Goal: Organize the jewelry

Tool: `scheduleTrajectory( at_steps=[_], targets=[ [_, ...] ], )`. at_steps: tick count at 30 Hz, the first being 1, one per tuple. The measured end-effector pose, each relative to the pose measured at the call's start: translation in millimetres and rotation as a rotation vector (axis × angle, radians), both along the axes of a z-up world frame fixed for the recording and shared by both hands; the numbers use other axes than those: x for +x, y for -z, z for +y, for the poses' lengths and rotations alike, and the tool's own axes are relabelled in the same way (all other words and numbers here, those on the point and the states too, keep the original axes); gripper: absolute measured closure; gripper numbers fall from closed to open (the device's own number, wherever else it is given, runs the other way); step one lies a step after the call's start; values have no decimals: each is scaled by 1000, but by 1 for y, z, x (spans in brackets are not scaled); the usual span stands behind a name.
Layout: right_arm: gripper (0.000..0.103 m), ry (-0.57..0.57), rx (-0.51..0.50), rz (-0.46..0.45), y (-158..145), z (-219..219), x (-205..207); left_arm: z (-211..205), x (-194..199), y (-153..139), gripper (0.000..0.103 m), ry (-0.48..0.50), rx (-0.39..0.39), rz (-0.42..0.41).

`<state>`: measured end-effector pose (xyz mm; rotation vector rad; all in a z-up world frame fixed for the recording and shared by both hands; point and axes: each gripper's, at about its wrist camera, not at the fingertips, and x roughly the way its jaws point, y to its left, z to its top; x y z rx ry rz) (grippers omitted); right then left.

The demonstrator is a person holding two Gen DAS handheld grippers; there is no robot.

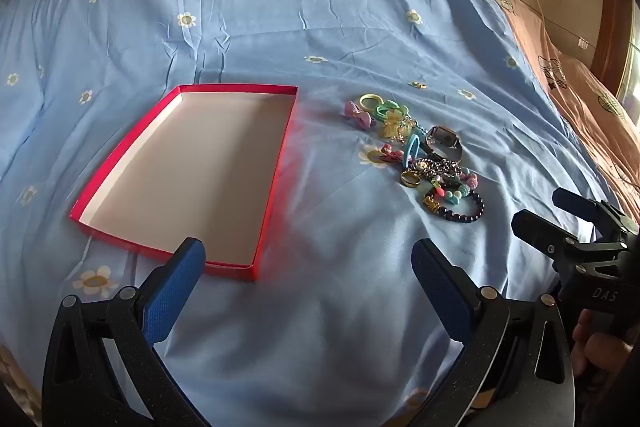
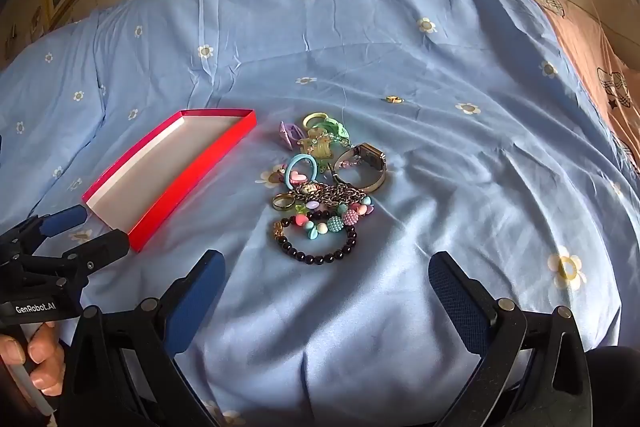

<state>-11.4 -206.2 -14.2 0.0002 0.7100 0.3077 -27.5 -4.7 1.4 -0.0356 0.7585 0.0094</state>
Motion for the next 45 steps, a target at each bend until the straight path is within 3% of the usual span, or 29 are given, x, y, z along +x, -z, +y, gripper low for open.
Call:
scheduleTrajectory(
  at_steps=[45],
  targets=[
    [1,-2,39,-26,-11,-2,-4,-3,1,-3,0,7,6,-17]
  ],
)
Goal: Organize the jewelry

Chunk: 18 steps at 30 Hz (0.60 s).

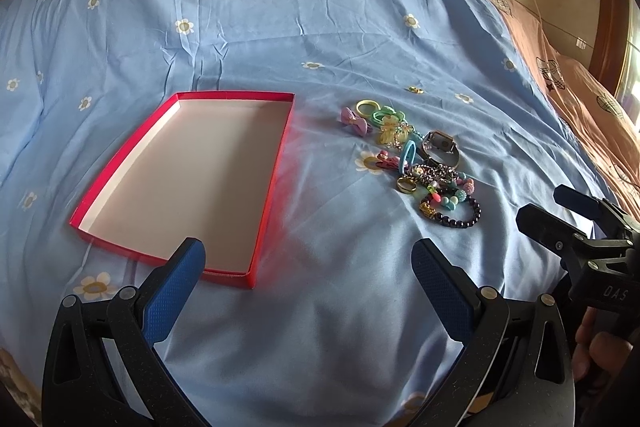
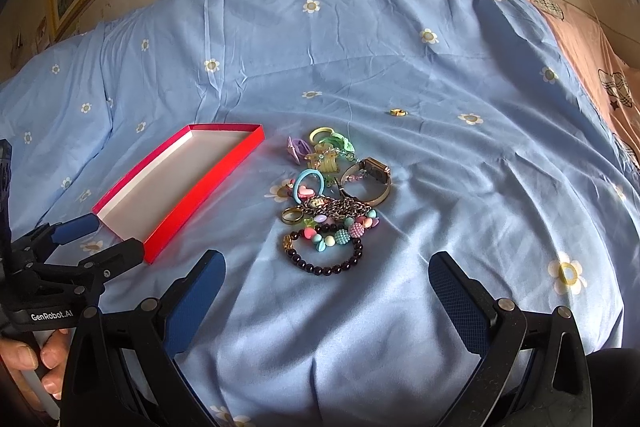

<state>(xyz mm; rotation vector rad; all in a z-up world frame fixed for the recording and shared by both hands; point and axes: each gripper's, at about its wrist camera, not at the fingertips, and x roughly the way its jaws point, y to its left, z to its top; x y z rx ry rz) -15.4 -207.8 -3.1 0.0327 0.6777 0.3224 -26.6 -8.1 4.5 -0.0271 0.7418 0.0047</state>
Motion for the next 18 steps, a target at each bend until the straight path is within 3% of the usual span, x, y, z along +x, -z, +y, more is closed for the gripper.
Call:
scheduleTrajectory(
  at_steps=[13,18],
  targets=[
    [2,-4,3,15,1,-5,14,-1,27,0,0,47,-64,31],
    [3,4,23,33,2,-12,25,-4,47,1,6,76,-80,48]
  ],
)
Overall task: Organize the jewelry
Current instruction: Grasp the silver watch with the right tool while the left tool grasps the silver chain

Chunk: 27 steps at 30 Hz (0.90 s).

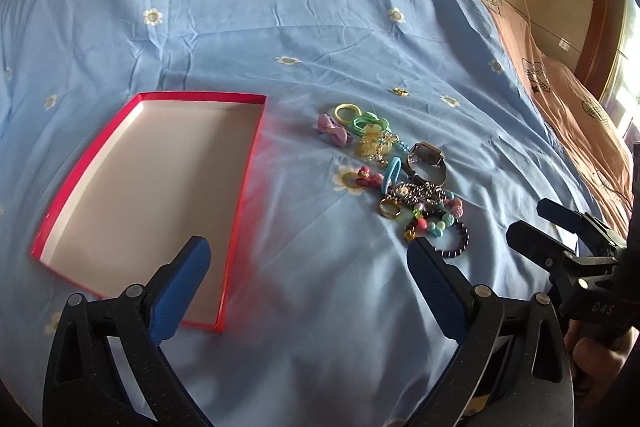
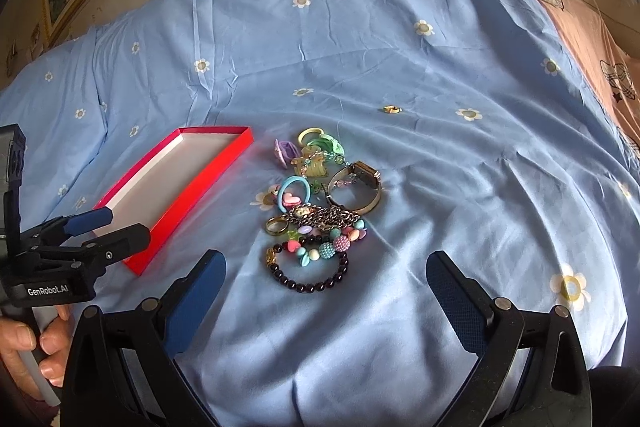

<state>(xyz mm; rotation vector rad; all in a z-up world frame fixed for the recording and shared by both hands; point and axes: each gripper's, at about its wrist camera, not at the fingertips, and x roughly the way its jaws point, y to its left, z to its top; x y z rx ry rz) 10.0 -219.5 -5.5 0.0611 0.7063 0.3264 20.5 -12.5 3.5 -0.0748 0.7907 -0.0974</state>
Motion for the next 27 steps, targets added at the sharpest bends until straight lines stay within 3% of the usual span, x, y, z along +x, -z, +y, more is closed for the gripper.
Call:
scheduleTrajectory(
  at_steps=[7,11,21,27],
  targets=[
    [33,31,30,65,6,-17,31,-14,27,3,19,72,-23,32],
    [45,52,46,102,11,-24,46,-26,43,4,24,112,-17,44],
    [54,53,54,170,23,-23,81,-43,85,15,40,176,-25,103],
    [57,50,46,200,32,-21,111,-53,109,25,56,215,-40,142]
  ],
)
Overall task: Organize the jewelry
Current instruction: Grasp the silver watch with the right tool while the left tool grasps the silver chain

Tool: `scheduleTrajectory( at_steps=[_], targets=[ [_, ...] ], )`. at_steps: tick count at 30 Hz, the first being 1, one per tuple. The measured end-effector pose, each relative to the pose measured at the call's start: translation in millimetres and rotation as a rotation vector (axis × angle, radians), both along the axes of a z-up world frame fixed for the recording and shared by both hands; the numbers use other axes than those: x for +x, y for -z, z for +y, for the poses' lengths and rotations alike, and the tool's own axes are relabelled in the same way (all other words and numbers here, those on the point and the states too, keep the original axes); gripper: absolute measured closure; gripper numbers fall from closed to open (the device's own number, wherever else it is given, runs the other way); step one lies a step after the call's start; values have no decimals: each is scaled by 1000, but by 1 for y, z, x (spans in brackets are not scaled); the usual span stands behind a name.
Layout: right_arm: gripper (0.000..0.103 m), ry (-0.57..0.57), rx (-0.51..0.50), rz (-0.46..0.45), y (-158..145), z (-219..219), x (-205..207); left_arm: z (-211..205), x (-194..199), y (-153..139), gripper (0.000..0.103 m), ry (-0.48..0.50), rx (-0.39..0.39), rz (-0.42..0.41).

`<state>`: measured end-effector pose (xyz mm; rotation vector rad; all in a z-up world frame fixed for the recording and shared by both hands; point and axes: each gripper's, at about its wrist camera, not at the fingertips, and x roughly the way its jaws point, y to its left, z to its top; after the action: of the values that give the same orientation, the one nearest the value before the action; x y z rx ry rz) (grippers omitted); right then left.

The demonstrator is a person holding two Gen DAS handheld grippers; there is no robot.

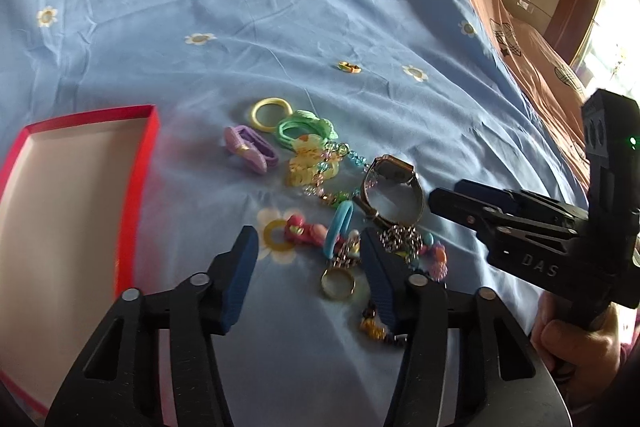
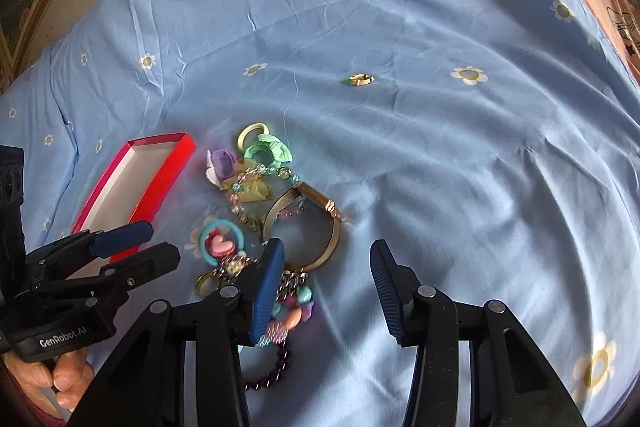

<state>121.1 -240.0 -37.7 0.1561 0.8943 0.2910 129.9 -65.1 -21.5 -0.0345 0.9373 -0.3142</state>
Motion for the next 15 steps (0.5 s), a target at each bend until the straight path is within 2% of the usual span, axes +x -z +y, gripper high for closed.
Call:
scheduleTrajectory(
  at_steps=[6,9,10,11,15],
  targets=[
    [63,-27,-21,19,10,11,28,-10,15,11,78,60,-17,37],
    [72,-46,-44,17,13,17,38,-13,18,16,95,86,-27,54],
    [81,-51,-45,21,15,18,39,-13,19,17,99,92,-29,55],
    [86,-59,-41,28,17,20,42,-13,19,18,98,94,-30,54],
    [90,-59,-38,23,18,20,42,-3,17,13,99,77,-51,45]
  ],
)
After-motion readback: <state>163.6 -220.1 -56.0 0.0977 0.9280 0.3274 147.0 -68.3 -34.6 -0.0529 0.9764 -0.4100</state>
